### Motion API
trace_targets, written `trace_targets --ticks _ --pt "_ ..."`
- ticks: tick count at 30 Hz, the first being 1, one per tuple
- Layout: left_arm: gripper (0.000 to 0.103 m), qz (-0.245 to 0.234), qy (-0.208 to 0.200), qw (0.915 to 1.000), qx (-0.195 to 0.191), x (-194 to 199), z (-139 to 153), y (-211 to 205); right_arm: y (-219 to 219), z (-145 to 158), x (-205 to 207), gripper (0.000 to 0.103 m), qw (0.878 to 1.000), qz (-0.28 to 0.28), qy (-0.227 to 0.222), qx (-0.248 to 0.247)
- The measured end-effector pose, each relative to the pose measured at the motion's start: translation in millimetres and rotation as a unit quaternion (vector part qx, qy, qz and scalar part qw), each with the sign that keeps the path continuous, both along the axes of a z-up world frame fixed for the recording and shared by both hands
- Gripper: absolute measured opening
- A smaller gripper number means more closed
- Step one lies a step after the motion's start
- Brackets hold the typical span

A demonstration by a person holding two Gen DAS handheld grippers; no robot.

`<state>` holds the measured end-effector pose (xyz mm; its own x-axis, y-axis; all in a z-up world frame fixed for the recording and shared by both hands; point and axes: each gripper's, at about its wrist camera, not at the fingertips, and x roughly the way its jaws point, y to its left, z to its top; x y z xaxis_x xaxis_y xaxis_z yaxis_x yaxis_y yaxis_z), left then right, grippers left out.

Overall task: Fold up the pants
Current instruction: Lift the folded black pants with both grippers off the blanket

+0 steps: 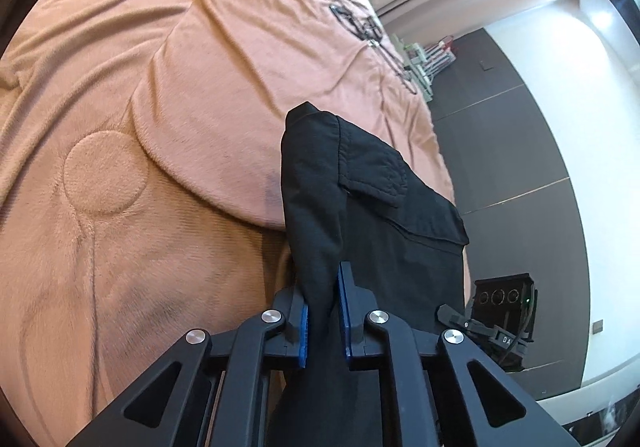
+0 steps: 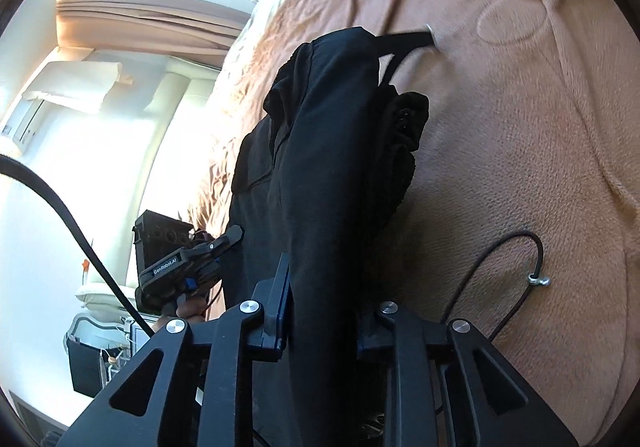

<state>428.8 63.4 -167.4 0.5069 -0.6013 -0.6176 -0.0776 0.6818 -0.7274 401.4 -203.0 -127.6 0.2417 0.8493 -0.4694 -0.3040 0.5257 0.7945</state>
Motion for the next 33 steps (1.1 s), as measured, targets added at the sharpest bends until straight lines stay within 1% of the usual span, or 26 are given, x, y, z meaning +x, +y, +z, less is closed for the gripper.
trace_targets --ticks 7,11,15,22,33 --pt "0.012 -0.005 -0.021 0.9997 -0.009 -6.8 20.5 -13.2 -9.1 10.2 -12.9 0.02 1.0 -0.007 -0.028 0.008" --pt "0.012 -0.011 -0.036 0.9992 -0.011 -4.2 33.8 -29.6 -16.3 16.0 -18.1 0.02 0.999 -0.015 -0.043 0.007" --pt "0.012 -0.02 -0.045 0.9987 -0.015 2.2 43.6 -50.7 -32.8 21.4 -24.5 0.02 0.998 -0.025 -0.058 0.002" --pt "0.012 -0.051 -0.065 0.9965 -0.014 23.9 63.7 -102.9 -73.7 36.4 -36.2 0.02 0.995 -0.05 -0.084 -0.013" --pt "0.012 -0.101 -0.088 0.9908 -0.017 68.2 85.5 -206.2 -142.9 69.9 -47.5 0.02 0.988 -0.078 -0.131 -0.038"
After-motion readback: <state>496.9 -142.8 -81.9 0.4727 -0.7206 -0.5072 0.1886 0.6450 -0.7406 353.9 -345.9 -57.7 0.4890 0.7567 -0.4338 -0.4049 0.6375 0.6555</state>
